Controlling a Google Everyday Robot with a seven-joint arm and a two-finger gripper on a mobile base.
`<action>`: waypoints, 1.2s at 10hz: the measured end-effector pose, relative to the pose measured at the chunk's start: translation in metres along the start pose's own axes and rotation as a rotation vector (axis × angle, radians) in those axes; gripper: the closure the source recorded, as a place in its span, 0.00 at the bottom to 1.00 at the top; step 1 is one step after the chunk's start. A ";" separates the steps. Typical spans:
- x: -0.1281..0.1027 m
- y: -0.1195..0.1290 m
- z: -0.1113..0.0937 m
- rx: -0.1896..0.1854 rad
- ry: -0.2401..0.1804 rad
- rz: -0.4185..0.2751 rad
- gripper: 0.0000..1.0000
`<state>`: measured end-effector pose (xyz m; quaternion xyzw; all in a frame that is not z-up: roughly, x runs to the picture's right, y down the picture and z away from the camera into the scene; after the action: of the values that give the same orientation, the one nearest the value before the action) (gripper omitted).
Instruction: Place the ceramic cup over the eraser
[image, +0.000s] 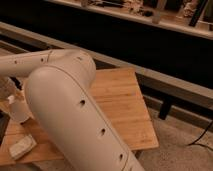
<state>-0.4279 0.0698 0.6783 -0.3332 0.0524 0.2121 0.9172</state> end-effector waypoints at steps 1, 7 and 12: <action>-0.001 0.000 0.002 -0.002 -0.001 -0.004 1.00; -0.005 -0.003 0.019 -0.014 0.001 -0.001 1.00; -0.008 -0.006 0.032 -0.018 0.006 -0.005 1.00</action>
<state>-0.4335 0.0831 0.7085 -0.3422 0.0525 0.2095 0.9145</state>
